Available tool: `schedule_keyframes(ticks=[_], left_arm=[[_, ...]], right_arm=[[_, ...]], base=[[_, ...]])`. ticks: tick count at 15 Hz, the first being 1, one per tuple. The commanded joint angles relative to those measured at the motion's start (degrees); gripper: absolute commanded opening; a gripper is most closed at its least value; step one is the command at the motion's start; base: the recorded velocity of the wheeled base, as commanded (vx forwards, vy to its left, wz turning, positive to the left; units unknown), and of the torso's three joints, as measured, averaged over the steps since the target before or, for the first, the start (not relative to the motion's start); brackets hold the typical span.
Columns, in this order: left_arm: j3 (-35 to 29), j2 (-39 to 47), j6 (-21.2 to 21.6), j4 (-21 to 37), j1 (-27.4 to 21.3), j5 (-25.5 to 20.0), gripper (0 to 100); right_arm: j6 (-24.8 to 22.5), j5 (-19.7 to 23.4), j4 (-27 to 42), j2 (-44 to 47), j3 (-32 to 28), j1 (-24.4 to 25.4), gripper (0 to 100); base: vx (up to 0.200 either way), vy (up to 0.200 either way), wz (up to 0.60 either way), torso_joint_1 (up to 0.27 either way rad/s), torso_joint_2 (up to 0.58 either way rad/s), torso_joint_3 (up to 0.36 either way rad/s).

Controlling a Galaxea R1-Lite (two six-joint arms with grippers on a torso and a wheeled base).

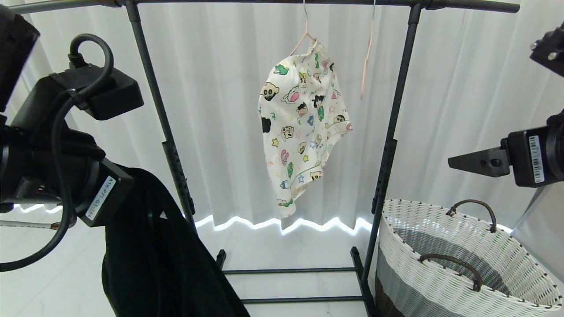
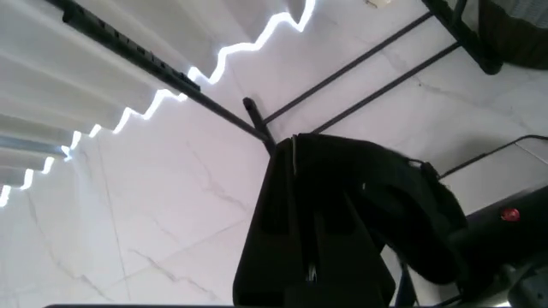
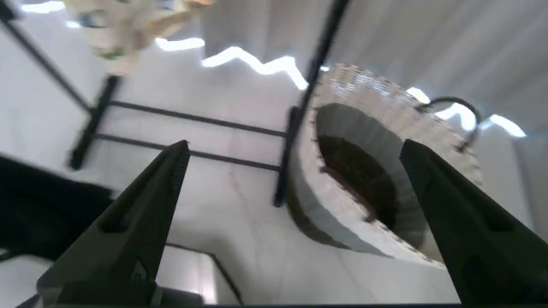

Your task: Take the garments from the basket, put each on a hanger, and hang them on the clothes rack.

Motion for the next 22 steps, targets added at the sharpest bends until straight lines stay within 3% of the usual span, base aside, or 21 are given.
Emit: schedule_keyframes(ticks=[1, 7, 20, 22], left_arm=[[1.0, -0.8, -0.1, -0.1, 0.6, 0.0, 0], [2.0, -1.5, -0.1, -2.9, 5.1, 0.1, 0], [3.6, -3.1, 0.1, -3.3, 5.7, 0.1, 0], [3.5, -3.4, 0.3, -4.9, 5.6, 0.5, 0]], right_arm=[[0.3, -1.0, 0.0, 0.7, 1.8, 0.0, 100], [6.0, -1.0, -0.3, 0.8, 2.6, -1.2, 100], [6.3, -1.1, -1.8, 0.9, 3.2, -1.8, 100], [6.8, -3.1, -3.5, 1.0, 5.0, -1.8, 100]], base=[[0.0, 0.0, 0.0, 0.0, 0.0, 0.0], [0.0, 0.0, 0.0, 0.004, -0.02, -0.008], [0.0, 0.0, 0.0, 0.145, -0.43, -0.277], [0.0, 0.0, 0.0, 0.2, -0.48, -0.276]])
